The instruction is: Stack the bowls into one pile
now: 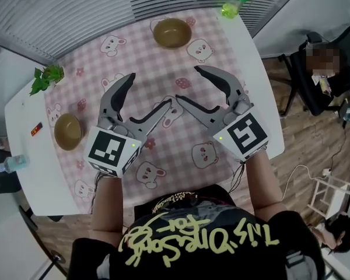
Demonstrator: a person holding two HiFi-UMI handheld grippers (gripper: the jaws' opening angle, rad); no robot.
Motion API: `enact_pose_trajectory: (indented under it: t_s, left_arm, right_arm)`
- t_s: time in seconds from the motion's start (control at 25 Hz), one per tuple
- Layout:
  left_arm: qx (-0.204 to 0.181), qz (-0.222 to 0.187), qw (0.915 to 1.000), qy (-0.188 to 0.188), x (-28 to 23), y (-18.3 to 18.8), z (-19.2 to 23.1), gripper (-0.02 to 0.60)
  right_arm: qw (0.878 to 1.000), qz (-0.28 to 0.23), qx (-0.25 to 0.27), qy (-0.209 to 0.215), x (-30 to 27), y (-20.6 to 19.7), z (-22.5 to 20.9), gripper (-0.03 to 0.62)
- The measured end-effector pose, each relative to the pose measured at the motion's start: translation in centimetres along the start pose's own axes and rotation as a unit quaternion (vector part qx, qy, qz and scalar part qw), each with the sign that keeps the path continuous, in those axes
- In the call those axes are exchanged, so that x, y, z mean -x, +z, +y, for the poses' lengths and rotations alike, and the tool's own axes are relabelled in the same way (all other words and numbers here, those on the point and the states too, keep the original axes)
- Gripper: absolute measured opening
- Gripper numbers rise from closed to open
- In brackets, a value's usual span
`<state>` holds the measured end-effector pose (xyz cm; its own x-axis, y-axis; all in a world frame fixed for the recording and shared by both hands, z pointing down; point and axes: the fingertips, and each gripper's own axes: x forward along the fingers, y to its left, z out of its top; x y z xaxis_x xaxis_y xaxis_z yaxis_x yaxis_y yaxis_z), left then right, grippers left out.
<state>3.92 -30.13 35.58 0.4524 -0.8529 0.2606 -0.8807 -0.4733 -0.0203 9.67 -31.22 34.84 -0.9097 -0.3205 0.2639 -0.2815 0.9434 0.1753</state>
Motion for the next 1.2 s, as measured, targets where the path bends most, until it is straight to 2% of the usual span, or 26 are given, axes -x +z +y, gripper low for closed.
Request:
enact_pose_trajectory:
  t_s: [0.24, 0.48, 0.76, 0.96, 1.2]
  left_arm:
    - [0.009, 0.009, 0.9998, 0.013, -3.8, -1.0, 0.8, 0.4]
    - [0.025, 0.022, 0.9992, 0.023, -6.3, -2.6, 2.1, 0.4]
    - [0.022, 0.028, 0.9989, 0.031, -9.0, -3.3, 4.4, 0.4]
    - [0.007, 0.054, 0.9982, 0.025, -10.9, -4.2, 5.3, 0.4]
    - [-0.015, 0.09, 0.9957, 0.018, -12.7, -5.8, 6.4, 0.4]
  right_arm:
    - [1.0, 0.007, -0.002, 0.024, -0.8, -1.8, -2.3, 0.273]
    - [1.0, 0.015, -0.01, 0.024, -2.0, -3.9, -5.3, 0.273]
    - [0.999, 0.031, -0.018, 0.031, -4.4, -6.8, -8.7, 0.273]
    - [0.997, 0.056, 0.014, 0.041, -6.1, -8.1, -9.7, 0.273]
    - [0.995, 0.079, 0.02, 0.055, -7.9, -9.6, -10.9, 0.273]
